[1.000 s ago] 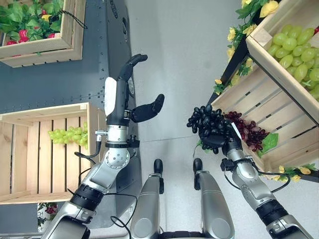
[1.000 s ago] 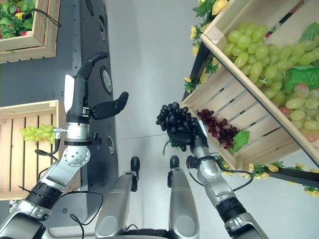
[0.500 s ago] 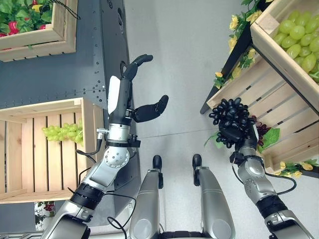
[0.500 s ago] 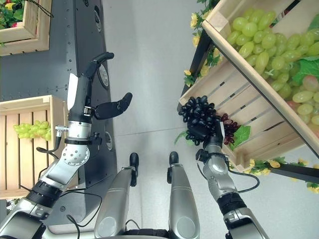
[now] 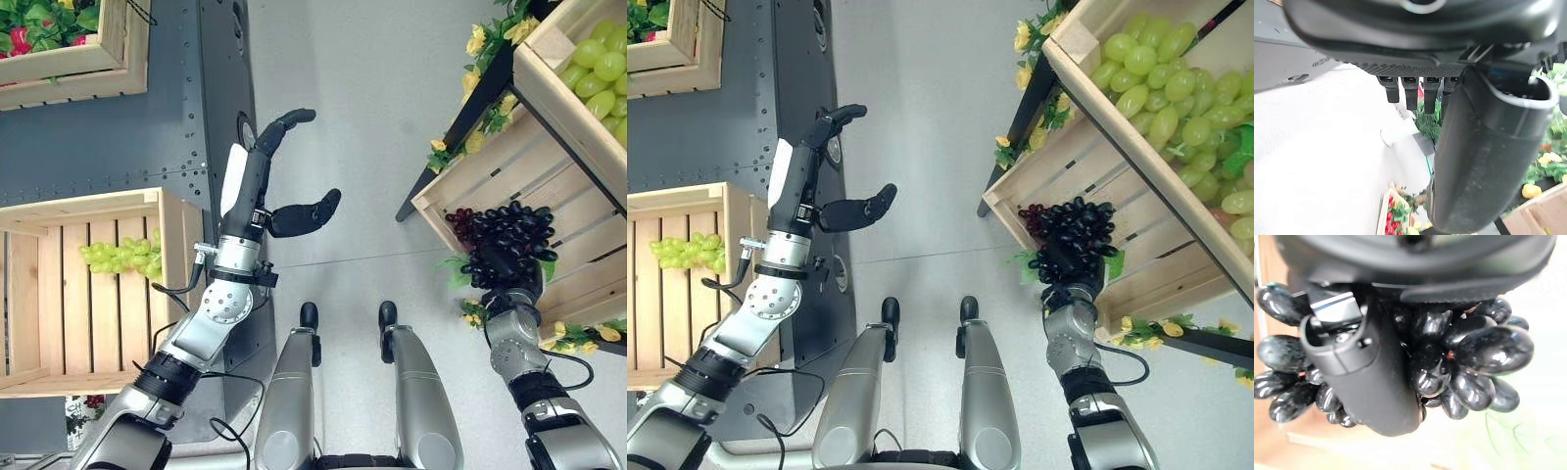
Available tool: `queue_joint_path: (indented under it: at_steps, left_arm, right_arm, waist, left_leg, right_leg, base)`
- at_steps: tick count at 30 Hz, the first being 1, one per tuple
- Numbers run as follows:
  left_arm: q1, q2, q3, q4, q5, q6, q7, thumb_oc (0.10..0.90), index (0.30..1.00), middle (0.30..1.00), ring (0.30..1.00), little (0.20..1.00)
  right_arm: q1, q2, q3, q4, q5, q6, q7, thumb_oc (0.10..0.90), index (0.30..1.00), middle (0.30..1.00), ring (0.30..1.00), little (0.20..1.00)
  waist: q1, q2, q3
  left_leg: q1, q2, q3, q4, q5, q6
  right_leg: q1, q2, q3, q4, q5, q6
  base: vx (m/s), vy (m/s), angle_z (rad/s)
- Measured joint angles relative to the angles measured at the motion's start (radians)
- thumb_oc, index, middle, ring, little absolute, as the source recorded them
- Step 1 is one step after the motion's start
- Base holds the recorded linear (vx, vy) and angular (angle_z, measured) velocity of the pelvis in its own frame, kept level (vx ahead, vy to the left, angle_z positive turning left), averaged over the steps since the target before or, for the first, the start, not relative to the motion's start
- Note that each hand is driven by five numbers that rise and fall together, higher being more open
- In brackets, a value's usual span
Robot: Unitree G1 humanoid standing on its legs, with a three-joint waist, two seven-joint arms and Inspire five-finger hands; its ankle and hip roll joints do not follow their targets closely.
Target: Pick up the fruits from the basket on one side to the basket on the other side
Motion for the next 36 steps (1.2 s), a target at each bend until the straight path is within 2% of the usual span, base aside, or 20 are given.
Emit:
queue_joint_path:
  at_steps: [5,16,17,18,19,20,31,36]
  left_arm:
    - [-0.012,0.003,-0.015,0.000,-0.018,0.000,-0.023,0.800,0.900,0.900,0.900,0.900]
    - [-0.015,0.018,-0.041,0.000,-0.029,0.000,-0.068,0.800,0.900,0.900,0.900,0.900]
    - [-0.015,0.019,-0.041,0.000,-0.030,0.000,-0.068,0.800,0.900,0.900,0.900,0.900]
    - [-0.015,0.021,-0.041,0.000,-0.030,0.000,-0.070,0.800,0.900,0.900,0.900,0.900]
    - [-0.015,0.025,-0.041,0.000,-0.032,0.000,-0.073,0.800,0.900,0.900,0.900,0.900]
    - [-0.015,0.027,-0.042,0.000,-0.038,0.000,-0.074,0.800,0.900,0.900,0.900,0.900]
    - [-0.043,0.031,-0.071,0.000,-0.054,0.000,-0.079,0.800,0.900,0.900,0.900,0.900]
    - [-0.044,0.031,-0.074,0.000,-0.056,0.000,-0.081,0.800,0.900,0.900,0.900,0.900]
  right_arm:
    - [-0.027,-0.002,-0.040,0.006,0.048,-0.048,-0.039,0.400,0.300,0.300,0.300,0.300]
    - [-0.100,-0.006,-0.111,0.026,0.059,-0.062,-0.092,0.408,0.312,0.312,0.312,0.312]
    - [-0.102,-0.011,-0.113,0.026,0.064,-0.063,-0.092,0.455,0.382,0.382,0.382,0.382]
    - [-0.104,-0.016,-0.113,0.026,0.086,-0.063,-0.092,0.543,0.514,0.514,0.514,0.514]
    - [-0.104,-0.017,-0.114,0.027,0.096,-0.063,-0.093,0.736,0.804,0.804,0.804,0.804]
    - [-0.104,-0.017,-0.115,0.028,0.100,-0.063,-0.093,0.800,0.900,0.900,0.900,0.900]
    - [-0.099,-0.021,-0.115,0.034,0.099,-0.063,-0.096,0.800,0.900,0.900,0.900,0.900]
    - [-0.101,-0.050,-0.118,0.034,0.097,-0.063,-0.104,0.800,0.900,0.900,0.900,0.900]
  waist:
    - [0.006,0.000,0.000]
    - [0.019,-0.004,0.003]
    - [0.021,-0.005,0.003]
    - [0.021,-0.006,0.003]
    - [0.021,-0.007,0.004]
    - [0.020,-0.007,0.004]
    - [0.018,-0.007,0.004]
    - [0.017,-0.007,0.004]
  left_leg:
    - [-0.020,0.000,-0.006,0.002,0.003,0.001]
    - [-0.029,0.000,-0.009,0.010,0.003,0.001]
    - [-0.033,0.000,-0.009,0.013,0.002,0.002]
    - [-0.036,0.000,-0.009,0.015,0.002,0.002]
    - [-0.038,0.000,-0.009,0.017,0.002,0.002]
    - [-0.039,0.000,-0.009,0.017,0.002,0.002]
    - [-0.049,0.000,-0.009,0.017,0.004,0.000]
    - [-0.049,0.000,-0.009,0.018,0.003,0.002]
  right_leg:
    - [-0.016,0.000,-0.007,0.000,0.000,-0.001]
    - [-0.019,-0.001,-0.012,0.001,0.000,0.001]
    - [-0.022,-0.001,-0.012,0.002,0.000,0.000]
    - [-0.024,-0.001,-0.012,0.002,0.000,0.001]
    - [-0.024,-0.001,-0.012,0.002,0.001,0.001]
    - [-0.025,-0.001,-0.012,0.002,0.001,0.001]
    - [-0.037,-0.002,-0.012,0.003,0.001,0.002]
    - [-0.036,-0.002,-0.013,0.006,0.001,0.002]
  base:
    - [0.00,-0.040,0.03]
    - [0.00,0.000,0.00]
    - [0.00,0.000,0.00]
    - [0.00,0.000,0.00]
    - [0.00,0.000,0.00]
    - [0.00,0.000,0.00]
    - [0.00,0.000,0.00]
    - [0.00,0.000,0.00]
